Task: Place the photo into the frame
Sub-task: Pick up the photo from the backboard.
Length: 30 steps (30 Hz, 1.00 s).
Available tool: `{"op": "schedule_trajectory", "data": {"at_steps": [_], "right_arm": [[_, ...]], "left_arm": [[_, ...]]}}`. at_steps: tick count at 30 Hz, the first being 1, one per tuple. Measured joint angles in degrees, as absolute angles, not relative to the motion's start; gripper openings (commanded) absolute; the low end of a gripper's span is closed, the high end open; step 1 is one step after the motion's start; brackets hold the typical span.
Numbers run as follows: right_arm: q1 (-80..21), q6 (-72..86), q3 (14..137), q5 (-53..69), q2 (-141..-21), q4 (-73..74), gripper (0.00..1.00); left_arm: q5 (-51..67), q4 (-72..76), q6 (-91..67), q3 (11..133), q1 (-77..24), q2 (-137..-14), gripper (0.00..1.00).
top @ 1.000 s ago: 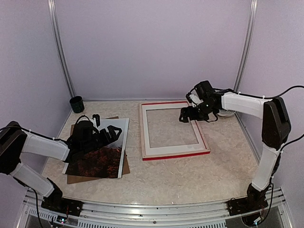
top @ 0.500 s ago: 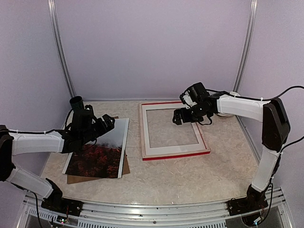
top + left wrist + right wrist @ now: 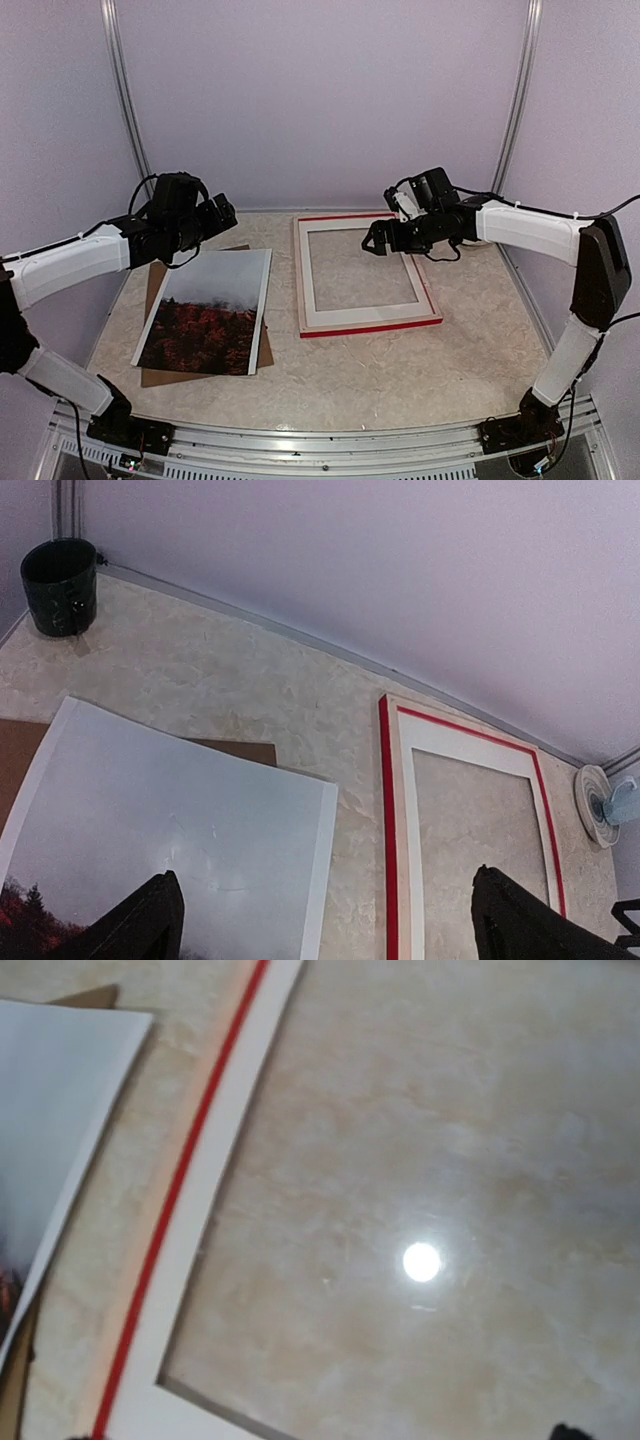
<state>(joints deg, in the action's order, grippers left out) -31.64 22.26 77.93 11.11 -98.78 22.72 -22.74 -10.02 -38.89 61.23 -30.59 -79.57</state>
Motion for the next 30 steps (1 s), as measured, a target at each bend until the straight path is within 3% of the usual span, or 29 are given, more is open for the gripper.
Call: {"op": "schedule_trajectory", "data": {"at_steps": [8, 15, 22, 30], "right_arm": [[-38.9, 21.3, 71.2, 9.0, -93.9, 13.7, 0.99], [-40.9, 29.3, 60.7, 12.8, -88.5, 3.2, 0.99], [-45.5, 33.0, 68.4, 14.0, -91.1, 1.8, 0.99], [-50.6, 35.8, 84.6, 14.4, -107.2, 6.6, 0.99]], "left_arm": [[-23.0, -10.1, -40.8, 46.7, -32.7, -72.6, 0.99], [-27.6, -7.3, -40.4, 35.3, -36.4, -56.9, 0.99], [-29.5, -5.0, -40.4, 29.6, -37.0, -50.9, 0.99], [-32.9, -0.8, -40.2, 25.0, -38.3, -52.6, 0.99]]}}
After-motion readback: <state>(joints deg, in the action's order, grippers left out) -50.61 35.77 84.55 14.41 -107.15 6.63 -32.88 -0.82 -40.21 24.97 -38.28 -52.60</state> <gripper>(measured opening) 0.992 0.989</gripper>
